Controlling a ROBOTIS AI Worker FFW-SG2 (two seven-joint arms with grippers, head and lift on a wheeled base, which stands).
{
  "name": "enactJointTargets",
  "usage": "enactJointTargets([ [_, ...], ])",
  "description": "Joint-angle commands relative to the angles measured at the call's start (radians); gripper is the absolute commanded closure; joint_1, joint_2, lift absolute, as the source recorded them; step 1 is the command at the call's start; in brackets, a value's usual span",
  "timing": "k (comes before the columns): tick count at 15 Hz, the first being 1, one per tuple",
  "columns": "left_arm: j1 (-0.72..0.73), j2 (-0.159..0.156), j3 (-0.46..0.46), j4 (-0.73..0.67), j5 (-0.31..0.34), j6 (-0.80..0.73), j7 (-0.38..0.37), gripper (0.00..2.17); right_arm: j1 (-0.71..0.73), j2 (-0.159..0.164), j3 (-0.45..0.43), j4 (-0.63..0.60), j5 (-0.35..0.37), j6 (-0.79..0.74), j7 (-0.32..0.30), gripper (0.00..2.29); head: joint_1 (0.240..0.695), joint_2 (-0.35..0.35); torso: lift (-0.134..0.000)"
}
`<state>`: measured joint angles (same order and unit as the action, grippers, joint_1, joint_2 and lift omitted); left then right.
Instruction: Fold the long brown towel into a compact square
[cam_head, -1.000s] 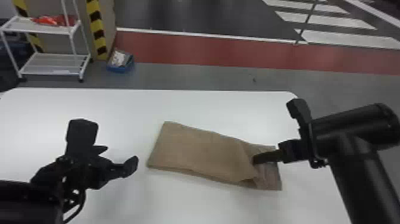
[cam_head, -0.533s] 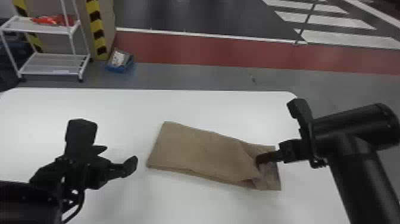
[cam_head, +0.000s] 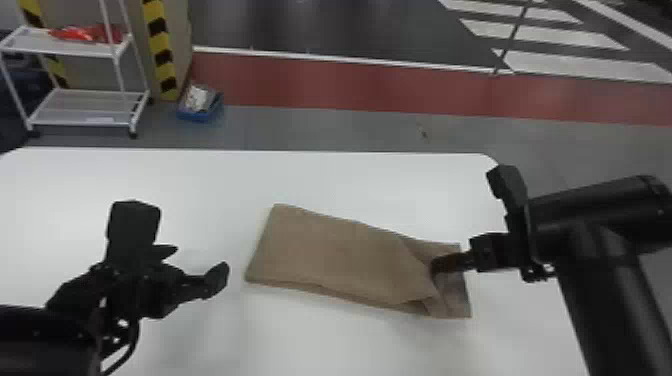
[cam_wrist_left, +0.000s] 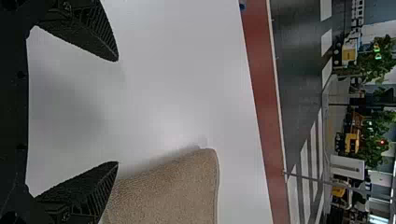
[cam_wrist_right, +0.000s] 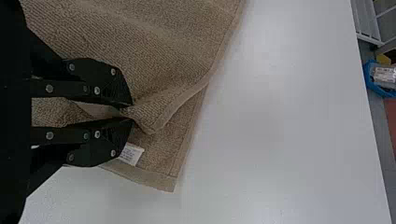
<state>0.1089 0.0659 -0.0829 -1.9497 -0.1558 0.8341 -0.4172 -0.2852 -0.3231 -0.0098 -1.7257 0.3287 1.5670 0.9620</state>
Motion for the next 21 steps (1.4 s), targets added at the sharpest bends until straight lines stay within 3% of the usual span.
enactJointTargets([
  [1, 0.0, 0.0, 0.002, 0.0, 0.001, 0.0, 0.0, 0.1, -0.002, 0.001, 0.002, 0.0, 0.0, 0.005, -0.003, 1.0, 0.695, -0.179, -0.124],
  [6, 0.0, 0.0, 0.002, 0.003, 0.001, -0.006, 0.0, 0.1, 0.0, 0.019, -0.036, -0.002, -0.011, 0.005, -0.005, 1.0, 0.695, -0.175, -0.124],
  [9, 0.005, 0.0, 0.005, 0.0, 0.001, -0.006, 0.0, 0.1, 0.006, 0.029, -0.091, -0.02, -0.085, 0.005, -0.003, 1.03, 0.695, -0.172, -0.124],
  [12, 0.006, 0.0, 0.008, -0.001, -0.001, -0.006, 0.0, 0.1, 0.017, 0.027, -0.127, -0.052, -0.111, 0.005, 0.006, 1.03, 0.695, -0.165, -0.124],
  [14, 0.006, 0.0, 0.008, -0.003, -0.001, -0.003, 0.0, 0.1, 0.023, 0.016, -0.165, -0.095, -0.14, 0.005, 0.015, 1.03, 0.695, -0.164, -0.124],
  [16, 0.006, 0.0, 0.006, -0.003, -0.001, -0.003, -0.002, 0.1, 0.046, -0.031, -0.171, -0.12, -0.151, 0.005, 0.032, 1.03, 0.695, -0.17, -0.124],
  [19, 0.006, 0.0, 0.0, 0.0, -0.002, -0.006, 0.0, 0.1, 0.063, -0.06, -0.174, -0.114, -0.128, 0.005, 0.032, 1.02, 0.695, -0.193, -0.124],
  [21, 0.005, -0.002, -0.006, 0.0, -0.002, -0.003, 0.0, 0.1, 0.066, -0.063, -0.156, -0.084, -0.091, 0.005, 0.024, 1.0, 0.695, -0.21, -0.124],
])
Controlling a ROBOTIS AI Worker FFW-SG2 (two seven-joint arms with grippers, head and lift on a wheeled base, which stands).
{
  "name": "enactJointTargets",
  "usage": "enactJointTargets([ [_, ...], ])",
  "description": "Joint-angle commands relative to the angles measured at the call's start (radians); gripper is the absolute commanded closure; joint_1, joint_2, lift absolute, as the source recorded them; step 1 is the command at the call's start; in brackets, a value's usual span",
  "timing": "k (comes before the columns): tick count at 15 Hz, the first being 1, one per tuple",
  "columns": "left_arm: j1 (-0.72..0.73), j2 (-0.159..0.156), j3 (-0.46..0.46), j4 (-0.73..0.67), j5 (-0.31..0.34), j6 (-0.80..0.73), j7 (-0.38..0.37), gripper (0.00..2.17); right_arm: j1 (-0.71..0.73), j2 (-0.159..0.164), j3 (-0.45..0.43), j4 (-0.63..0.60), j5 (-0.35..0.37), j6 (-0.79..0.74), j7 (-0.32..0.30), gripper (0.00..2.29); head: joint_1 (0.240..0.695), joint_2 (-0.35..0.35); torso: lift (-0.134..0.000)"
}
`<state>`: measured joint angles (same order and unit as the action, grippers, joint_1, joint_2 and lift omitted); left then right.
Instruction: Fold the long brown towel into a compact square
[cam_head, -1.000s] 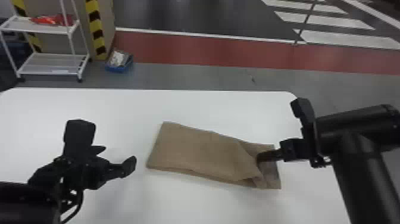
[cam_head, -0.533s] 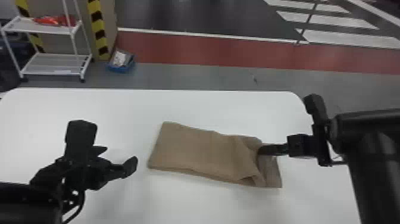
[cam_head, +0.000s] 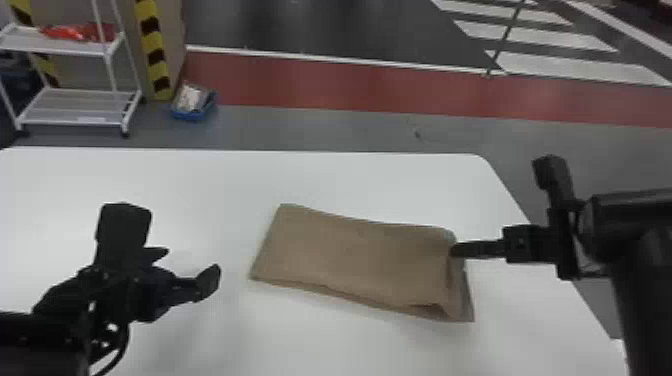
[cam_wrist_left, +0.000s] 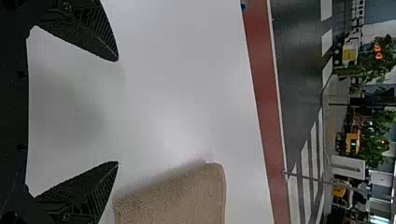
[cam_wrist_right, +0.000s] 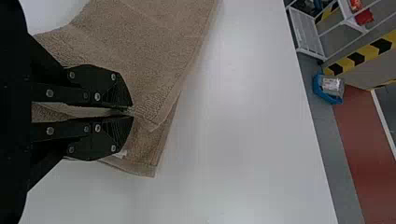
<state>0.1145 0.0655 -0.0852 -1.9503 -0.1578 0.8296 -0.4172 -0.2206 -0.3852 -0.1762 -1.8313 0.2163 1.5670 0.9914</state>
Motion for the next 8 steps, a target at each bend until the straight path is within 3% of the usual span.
enactJointTargets([
  [1, -0.001, -0.001, -0.005, -0.001, 0.0, 0.001, 0.0, 0.1, 0.0, 0.0, 0.014, 0.024, 0.026, 0.005, -0.016, 0.58, 0.695, -0.226, -0.124],
  [2, -0.001, -0.001, -0.005, 0.001, -0.002, 0.001, 0.0, 0.1, 0.003, 0.006, 0.004, 0.023, 0.023, 0.005, -0.017, 0.11, 0.695, -0.233, -0.124],
  [8, -0.004, 0.0, 0.001, 0.014, 0.0, -0.002, 0.0, 0.1, 0.112, -0.003, -0.058, -0.112, -0.041, 0.005, -0.011, 0.07, 0.695, -0.235, -0.124],
])
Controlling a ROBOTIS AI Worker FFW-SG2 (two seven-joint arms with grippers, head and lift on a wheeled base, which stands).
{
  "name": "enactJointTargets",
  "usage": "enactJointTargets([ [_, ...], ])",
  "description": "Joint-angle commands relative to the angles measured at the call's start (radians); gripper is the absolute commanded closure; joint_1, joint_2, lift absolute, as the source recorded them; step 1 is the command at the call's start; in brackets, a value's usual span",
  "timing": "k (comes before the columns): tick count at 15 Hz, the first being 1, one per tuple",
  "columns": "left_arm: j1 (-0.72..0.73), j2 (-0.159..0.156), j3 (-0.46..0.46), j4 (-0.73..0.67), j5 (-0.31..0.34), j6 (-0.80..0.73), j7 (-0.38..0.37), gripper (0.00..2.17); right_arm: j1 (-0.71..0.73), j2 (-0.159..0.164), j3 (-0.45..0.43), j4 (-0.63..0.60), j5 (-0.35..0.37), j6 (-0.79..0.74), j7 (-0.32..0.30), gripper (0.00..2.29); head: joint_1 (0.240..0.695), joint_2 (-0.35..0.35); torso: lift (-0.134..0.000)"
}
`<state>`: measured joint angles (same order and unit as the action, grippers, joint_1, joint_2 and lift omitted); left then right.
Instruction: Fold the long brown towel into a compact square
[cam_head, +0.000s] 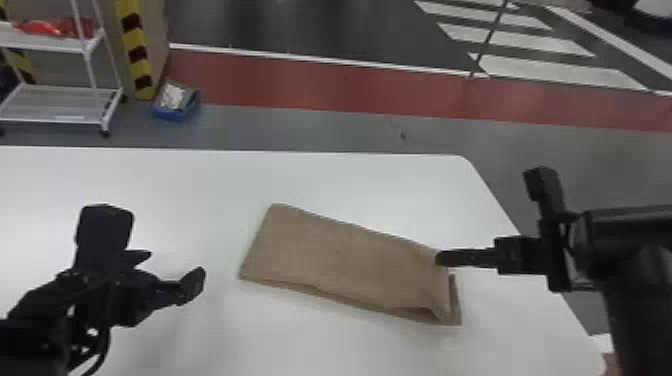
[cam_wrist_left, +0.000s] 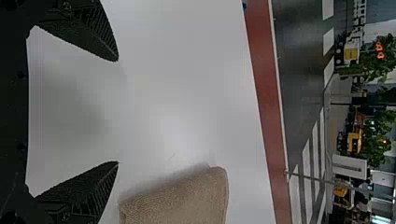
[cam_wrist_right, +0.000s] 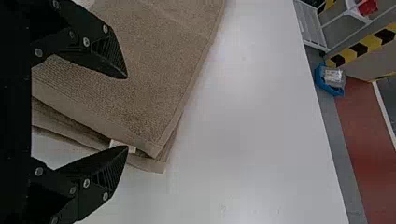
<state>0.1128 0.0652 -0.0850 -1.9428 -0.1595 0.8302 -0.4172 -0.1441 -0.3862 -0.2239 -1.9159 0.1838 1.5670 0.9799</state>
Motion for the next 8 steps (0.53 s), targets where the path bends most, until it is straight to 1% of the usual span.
enactJointTargets([
  [1, -0.004, -0.001, -0.001, 0.01, 0.002, -0.006, 0.0, 0.1, 0.058, -0.002, -0.014, -0.035, -0.007, 0.005, -0.001, 0.07, 0.695, -0.236, -0.124],
  [3, -0.005, -0.001, -0.002, 0.012, 0.002, -0.006, 0.0, 0.1, 0.09, 0.001, -0.014, -0.028, 0.002, 0.005, -0.006, 0.08, 0.695, -0.239, -0.124],
  [4, -0.005, 0.001, -0.002, 0.013, 0.002, -0.009, 0.0, 0.1, 0.097, 0.009, -0.012, -0.014, 0.005, 0.005, -0.007, 0.09, 0.695, -0.246, -0.124],
  [8, -0.005, 0.001, 0.001, 0.015, 0.0, -0.006, -0.002, 0.1, 0.097, 0.021, -0.012, -0.009, -0.004, 0.005, -0.017, 0.1, 0.695, -0.247, -0.124],
])
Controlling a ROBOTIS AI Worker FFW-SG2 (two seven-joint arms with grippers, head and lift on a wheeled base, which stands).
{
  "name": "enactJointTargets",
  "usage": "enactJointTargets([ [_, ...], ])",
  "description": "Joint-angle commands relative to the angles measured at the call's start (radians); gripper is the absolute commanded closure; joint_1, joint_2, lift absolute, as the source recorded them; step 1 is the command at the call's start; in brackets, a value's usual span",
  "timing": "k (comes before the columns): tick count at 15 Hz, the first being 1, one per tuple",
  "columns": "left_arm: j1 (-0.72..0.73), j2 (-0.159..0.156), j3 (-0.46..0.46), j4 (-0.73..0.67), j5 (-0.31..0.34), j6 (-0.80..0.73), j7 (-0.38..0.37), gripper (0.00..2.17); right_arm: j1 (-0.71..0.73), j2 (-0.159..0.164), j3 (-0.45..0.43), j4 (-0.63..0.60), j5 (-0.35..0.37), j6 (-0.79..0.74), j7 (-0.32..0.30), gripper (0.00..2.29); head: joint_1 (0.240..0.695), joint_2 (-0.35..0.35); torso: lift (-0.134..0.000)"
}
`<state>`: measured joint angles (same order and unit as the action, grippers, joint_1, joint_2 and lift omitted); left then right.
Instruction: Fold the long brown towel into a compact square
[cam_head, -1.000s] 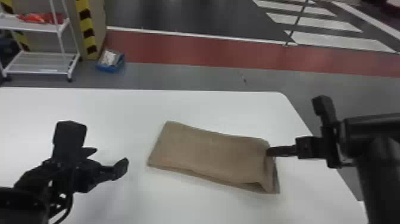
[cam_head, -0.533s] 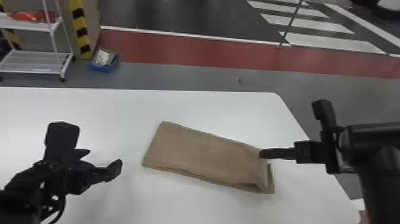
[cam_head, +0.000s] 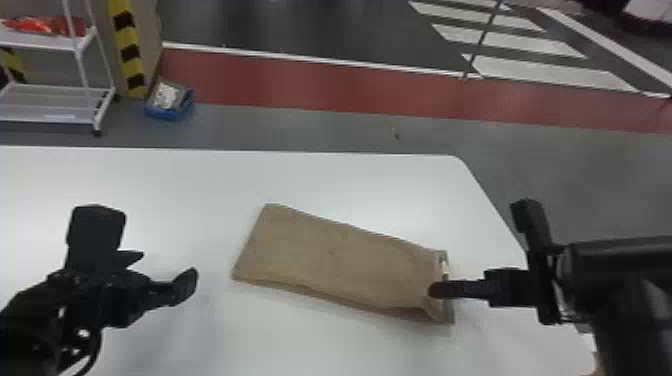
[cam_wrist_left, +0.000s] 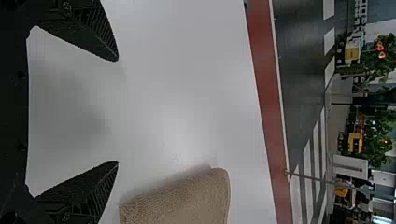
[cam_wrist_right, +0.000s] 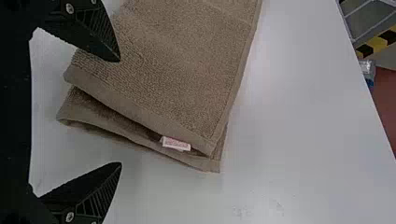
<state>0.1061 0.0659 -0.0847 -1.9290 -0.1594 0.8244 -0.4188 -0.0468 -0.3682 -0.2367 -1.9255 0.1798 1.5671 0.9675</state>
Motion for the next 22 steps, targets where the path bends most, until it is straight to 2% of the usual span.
enactJointTargets([
  [1, 0.001, 0.0, 0.002, 0.002, 0.001, 0.0, -0.003, 0.1, -0.002, 0.005, 0.01, 0.0, 0.001, 0.005, -0.019, 0.1, 0.695, -0.243, -0.124],
  [3, 0.001, 0.0, 0.003, 0.004, 0.003, -0.003, -0.005, 0.1, -0.012, 0.008, 0.034, 0.023, 0.017, 0.005, -0.042, 0.19, 0.695, -0.244, -0.124],
  [5, 0.001, 0.0, 0.003, 0.005, 0.003, -0.006, -0.005, 0.1, -0.024, 0.017, 0.05, 0.054, 0.029, 0.005, -0.07, 0.41, 0.695, -0.244, -0.124],
  [10, 0.0, 0.0, 0.006, 0.007, 0.001, -0.006, -0.005, 0.1, -0.036, 0.035, -0.01, 0.062, -0.016, 0.005, -0.075, 1.35, 0.695, -0.242, -0.124],
  [11, 0.0, 0.0, 0.003, 0.008, 0.001, -0.006, -0.005, 0.1, -0.041, 0.035, -0.016, 0.062, -0.016, 0.005, -0.075, 1.45, 0.695, -0.241, -0.124],
  [15, -0.003, -0.002, 0.003, 0.01, 0.001, -0.006, -0.005, 0.1, -0.048, 0.035, -0.079, 0.062, -0.059, 0.005, -0.07, 1.66, 0.695, -0.245, -0.124],
  [19, 0.001, 0.0, 0.005, 0.005, 0.001, -0.006, -0.006, 0.1, -0.048, 0.034, -0.164, 0.054, -0.112, 0.005, -0.044, 1.66, 0.695, -0.257, -0.124],
  [21, 0.003, 0.0, 0.008, -0.002, 0.003, -0.003, -0.011, 0.1, -0.054, 0.02, -0.211, 0.026, -0.148, 0.005, -0.023, 1.66, 0.695, -0.261, -0.124],
  [22, 0.004, 0.0, 0.011, -0.004, 0.003, -0.003, -0.012, 0.1, -0.054, 0.003, -0.239, 0.008, -0.169, 0.005, -0.016, 1.66, 0.695, -0.264, -0.124],
])
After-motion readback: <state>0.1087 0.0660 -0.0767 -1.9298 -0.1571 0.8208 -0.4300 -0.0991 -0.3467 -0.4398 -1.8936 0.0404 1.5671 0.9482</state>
